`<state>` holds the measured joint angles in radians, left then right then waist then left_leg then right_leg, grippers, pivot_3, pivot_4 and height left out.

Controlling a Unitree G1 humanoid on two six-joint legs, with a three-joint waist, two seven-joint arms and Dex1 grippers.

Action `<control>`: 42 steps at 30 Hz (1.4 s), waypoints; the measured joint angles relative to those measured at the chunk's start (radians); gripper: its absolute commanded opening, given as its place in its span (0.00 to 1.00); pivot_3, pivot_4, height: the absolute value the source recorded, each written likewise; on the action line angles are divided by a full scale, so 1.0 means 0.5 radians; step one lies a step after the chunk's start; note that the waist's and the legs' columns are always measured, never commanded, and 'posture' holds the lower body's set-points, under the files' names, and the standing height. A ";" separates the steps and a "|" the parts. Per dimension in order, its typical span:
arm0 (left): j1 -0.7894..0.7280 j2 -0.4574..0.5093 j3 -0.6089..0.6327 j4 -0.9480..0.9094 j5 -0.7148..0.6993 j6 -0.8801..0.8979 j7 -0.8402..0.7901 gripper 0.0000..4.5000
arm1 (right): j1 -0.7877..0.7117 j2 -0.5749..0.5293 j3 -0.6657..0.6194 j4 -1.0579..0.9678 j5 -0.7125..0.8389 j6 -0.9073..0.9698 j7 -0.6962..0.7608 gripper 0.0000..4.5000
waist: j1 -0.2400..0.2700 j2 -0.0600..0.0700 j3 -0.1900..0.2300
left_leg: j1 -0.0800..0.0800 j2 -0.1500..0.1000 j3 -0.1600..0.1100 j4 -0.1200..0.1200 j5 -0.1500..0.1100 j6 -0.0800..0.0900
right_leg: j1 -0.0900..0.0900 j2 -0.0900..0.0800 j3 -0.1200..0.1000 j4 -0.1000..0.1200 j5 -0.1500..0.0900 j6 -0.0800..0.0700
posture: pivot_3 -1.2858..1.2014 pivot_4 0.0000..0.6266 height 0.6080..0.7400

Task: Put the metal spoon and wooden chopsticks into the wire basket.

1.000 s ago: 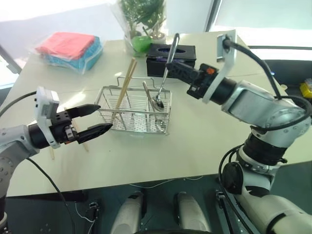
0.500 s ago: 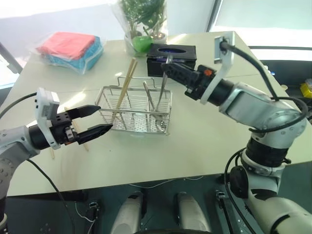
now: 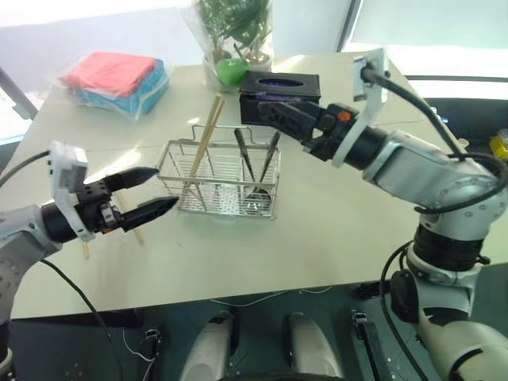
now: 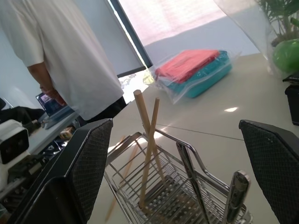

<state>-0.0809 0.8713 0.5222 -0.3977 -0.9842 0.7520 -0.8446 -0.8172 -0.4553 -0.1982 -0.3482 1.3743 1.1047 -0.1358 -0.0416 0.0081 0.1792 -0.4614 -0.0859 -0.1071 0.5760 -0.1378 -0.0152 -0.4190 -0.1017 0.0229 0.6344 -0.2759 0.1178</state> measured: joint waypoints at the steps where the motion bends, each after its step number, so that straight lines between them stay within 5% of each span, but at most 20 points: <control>1: 0.000 -0.001 0.037 0.031 -0.001 -0.005 0.002 1.00 | -0.022 -0.057 0.003 0.001 -0.002 0.004 0.040 0.80 | 0.000 0.000 0.000 | 0.000 0.000 0.000 0.000 0.000 0.000 | 0.000 0.000 0.000 0.000 0.000 0.000 | 0.52 0.24 1.00; 8: -0.003 -0.072 0.253 0.286 0.020 -0.076 0.099 1.00 | -0.184 -0.463 0.025 0.004 0.012 0.119 0.382 0.01 | 0.004 -0.001 0.000 | 0.000 0.000 0.001 0.000 0.000 0.000 | 0.001 -0.002 0.000 0.000 0.000 0.000 | 0.52 0.24 1.00; 20: -0.089 -0.566 0.167 0.370 0.377 -0.065 1.109 1.00 | -0.258 -1.097 0.146 -0.072 -0.005 0.337 1.453 0.01 | 0.065 -0.015 0.000 | -0.001 0.000 0.000 0.004 -0.003 -0.003 | 0.006 -0.005 -0.001 -0.005 0.000 0.000 | 0.52 0.24 1.00; 24: -0.099 -0.769 0.099 0.246 0.348 0.060 1.370 1.00 | -0.233 -1.105 0.212 -0.124 -0.101 0.315 1.615 0.01 | 0.065 -0.019 0.000 | 0.000 0.000 0.000 0.007 -0.004 -0.004 | 0.008 -0.005 -0.001 -0.005 0.001 0.002 | 0.52 0.24 1.00; 31: -0.181 -0.854 -0.010 0.039 0.394 0.281 1.803 1.00 | -0.207 -1.059 0.249 -0.125 -0.193 0.272 1.748 0.01 | 0.067 -0.023 0.000 | 0.000 -0.001 0.000 0.007 -0.002 -0.001 | 0.008 -0.003 -0.003 -0.005 0.002 0.003 | 0.52 0.24 1.00; 42: -0.267 -1.020 -0.084 -0.081 0.793 0.403 2.344 1.00 | -0.111 -1.085 0.244 -0.156 -0.230 0.248 2.005 0.01 | 0.106 -0.024 0.000 | 0.001 -0.002 0.001 0.012 -0.003 -0.004 | 0.012 -0.003 -0.003 -0.005 0.003 0.006 | 0.52 0.24 1.00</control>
<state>-0.2144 0.3615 0.4804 -0.4381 -0.5877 0.9537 0.3276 -0.8726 -0.9976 -0.0762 -0.4264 1.2591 1.2287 0.8668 0.0115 -0.0037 0.1793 -0.4610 -0.0870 -0.1068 0.5819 -0.1394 -0.0172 -0.4130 -0.1032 0.0214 0.6318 -0.2741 0.1207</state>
